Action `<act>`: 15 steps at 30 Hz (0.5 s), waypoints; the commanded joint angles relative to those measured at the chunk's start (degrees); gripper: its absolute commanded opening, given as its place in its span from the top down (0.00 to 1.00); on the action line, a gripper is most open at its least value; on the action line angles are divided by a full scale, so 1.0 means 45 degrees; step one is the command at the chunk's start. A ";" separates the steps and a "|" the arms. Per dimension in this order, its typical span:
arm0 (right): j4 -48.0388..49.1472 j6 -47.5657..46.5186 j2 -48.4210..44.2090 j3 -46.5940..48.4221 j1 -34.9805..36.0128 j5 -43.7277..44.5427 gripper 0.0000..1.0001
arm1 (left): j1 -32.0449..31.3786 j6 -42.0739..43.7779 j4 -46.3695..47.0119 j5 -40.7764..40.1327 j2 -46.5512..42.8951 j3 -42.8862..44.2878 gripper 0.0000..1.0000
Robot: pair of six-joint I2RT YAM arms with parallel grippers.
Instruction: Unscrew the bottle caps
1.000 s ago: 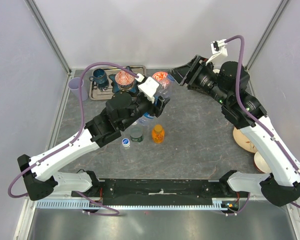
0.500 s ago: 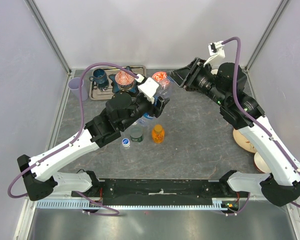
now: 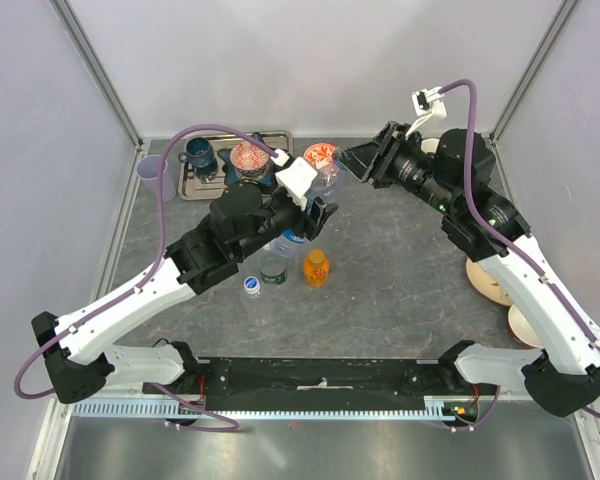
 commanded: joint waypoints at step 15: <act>0.1822 -0.3074 -0.2000 -0.1129 0.0127 -0.7943 1.00 | 0.3519 -0.7983 0.6068 1.6888 -0.0666 -0.0147 0.66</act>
